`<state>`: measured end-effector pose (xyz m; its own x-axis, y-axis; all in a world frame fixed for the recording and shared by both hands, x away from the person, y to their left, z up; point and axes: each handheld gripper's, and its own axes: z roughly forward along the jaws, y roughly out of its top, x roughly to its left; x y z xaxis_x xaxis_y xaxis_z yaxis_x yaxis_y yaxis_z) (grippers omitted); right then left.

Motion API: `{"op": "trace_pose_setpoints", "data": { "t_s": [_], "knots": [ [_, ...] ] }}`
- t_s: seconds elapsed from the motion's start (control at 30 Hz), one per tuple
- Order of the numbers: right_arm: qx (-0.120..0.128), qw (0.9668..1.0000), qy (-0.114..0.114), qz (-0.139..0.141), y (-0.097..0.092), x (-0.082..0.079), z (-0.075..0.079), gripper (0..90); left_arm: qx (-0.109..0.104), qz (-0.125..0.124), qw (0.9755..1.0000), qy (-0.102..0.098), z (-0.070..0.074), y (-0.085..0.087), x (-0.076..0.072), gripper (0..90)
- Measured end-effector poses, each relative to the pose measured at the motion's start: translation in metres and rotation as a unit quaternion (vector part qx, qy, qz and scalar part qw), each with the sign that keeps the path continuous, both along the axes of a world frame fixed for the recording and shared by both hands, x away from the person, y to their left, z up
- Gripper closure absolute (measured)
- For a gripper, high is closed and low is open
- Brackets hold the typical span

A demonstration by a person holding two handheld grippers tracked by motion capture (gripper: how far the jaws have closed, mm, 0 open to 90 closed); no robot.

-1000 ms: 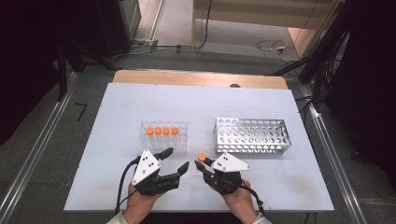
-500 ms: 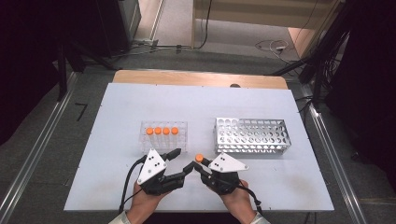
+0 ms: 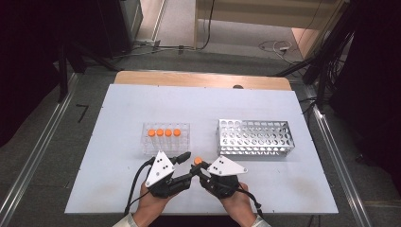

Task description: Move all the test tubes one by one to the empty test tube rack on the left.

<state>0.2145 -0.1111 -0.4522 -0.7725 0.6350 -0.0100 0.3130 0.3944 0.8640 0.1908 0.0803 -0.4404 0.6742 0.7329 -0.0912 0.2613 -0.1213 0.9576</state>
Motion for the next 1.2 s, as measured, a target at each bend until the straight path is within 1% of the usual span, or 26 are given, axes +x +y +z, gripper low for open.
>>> {"op": "trace_pose_setpoints", "data": {
  "t_s": [0.17, 0.2, 0.37, 0.43, 0.73, 0.9, 1.0, 1.2],
  "knots": [
    [0.001, 1.0, -0.001, 0.003, 0.0012, -0.0004, 0.0001, 71.7, -0.003, -0.003, 1.0, -0.001, 0.0001, -0.0022, 0.0014, 51.9],
    [0.001, 1.0, 0.0, 0.003, 0.0015, -0.0006, 0.0001, 71.7, -0.001, -0.004, 1.0, -0.001, 0.0001, -0.0025, 0.0016, 52.2],
    [0.002, 1.0, -0.001, 0.005, 0.002, -0.0014, 0.0003, 71.6, 0.003, -0.01, 0.9999, -0.001, -0.0012, -0.0053, 0.0028, 57.7],
    [0.002, 1.0, -0.001, 0.005, 0.0018, -0.0015, 0.0007, 71.7, 0.003, -0.009, 1.0, 0.001, -0.0019, -0.0063, 0.0033, 58.5],
    [0.005, 1.0, 0.001, 0.006, 0.0011, -0.0018, 0.0013, 71.6, 0.01, -0.009, 0.9999, -0.001, -0.003, -0.0071, 0.0038, 63.7],
    [0.004, 1.0, 0.001, 0.006, 0.0012, -0.0016, 0.0011, 71.6, 0.013, -0.01, 0.9999, -0.001, -0.0033, -0.0076, 0.0035, 65.0],
    [0.004, 1.0, 0.001, 0.007, 0.0013, -0.0013, 0.0008, 71.7, 0.016, -0.009, 0.9998, -0.002, -0.0034, -0.0083, 0.003, 67.7],
    [0.004, 1.0, 0.002, 0.007, 0.0013, -0.0012, 0.0002, 71.6, 0.018, -0.008, 0.9998, -0.001, -0.0036, -0.0083, 0.0034, 68.7]
  ]
}}
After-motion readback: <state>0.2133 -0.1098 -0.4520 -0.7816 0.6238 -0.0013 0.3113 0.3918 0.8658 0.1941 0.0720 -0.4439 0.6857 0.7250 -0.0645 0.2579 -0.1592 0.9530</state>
